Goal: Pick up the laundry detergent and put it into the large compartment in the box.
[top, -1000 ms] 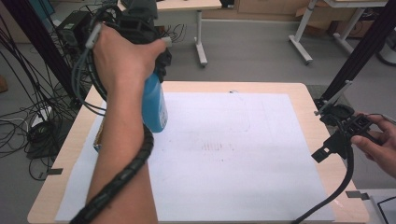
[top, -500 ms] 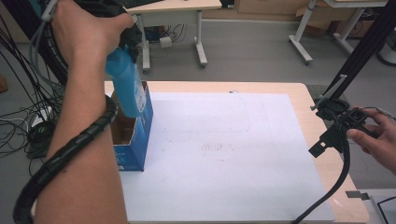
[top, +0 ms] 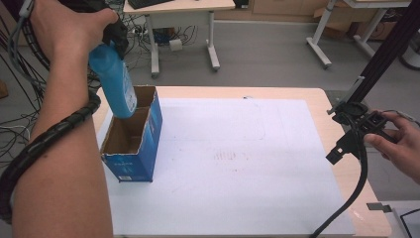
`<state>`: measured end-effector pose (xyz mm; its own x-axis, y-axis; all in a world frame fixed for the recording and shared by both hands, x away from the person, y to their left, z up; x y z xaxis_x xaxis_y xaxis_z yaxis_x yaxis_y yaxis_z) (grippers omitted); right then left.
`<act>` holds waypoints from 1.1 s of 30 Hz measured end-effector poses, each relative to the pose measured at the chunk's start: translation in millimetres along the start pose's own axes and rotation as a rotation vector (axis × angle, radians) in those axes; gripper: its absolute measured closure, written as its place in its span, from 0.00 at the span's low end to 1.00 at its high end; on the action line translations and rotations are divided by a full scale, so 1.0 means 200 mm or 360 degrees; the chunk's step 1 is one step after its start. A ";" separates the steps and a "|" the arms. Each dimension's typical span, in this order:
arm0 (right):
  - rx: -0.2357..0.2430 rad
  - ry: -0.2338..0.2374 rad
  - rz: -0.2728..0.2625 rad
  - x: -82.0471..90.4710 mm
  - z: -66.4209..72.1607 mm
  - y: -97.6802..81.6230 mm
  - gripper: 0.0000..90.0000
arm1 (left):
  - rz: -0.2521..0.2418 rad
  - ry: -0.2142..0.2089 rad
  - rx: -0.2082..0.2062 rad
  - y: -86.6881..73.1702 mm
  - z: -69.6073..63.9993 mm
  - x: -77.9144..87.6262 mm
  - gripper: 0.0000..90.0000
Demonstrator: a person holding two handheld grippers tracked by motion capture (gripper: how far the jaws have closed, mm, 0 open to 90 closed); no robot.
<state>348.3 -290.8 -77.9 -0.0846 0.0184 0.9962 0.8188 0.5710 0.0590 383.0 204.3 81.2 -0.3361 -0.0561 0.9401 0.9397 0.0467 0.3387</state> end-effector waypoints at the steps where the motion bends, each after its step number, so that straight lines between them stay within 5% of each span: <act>1: 0.0000 0.0003 0.0006 0.00 0.00 0.01 0.07 | -0.0004 0.0011 0.0004 0.00 0.00 -0.01 0.42; 12: 0.0013 0.0012 0.0021 -0.02 0.00 0.06 0.07 | 0.0052 0.0016 0.0017 0.02 0.06 -0.14 0.42; 33: 0.0006 0.0015 0.0034 -0.03 0.01 0.05 0.07 | 0.0125 0.0009 -0.0001 -0.08 0.11 -0.38 0.42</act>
<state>356.2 -282.5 -84.0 -0.0618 0.0232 0.9978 0.8182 0.5737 0.0374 393.0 230.2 5.2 -0.2609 -0.0580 0.9636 0.9632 0.0508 0.2639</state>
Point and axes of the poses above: each handheld gripper's, and its own axes: x roughly backward along the jaws, y roughly out of its top, z roughly to its left, the point moved 1 cm from there along -x, roughly forward along the jaws
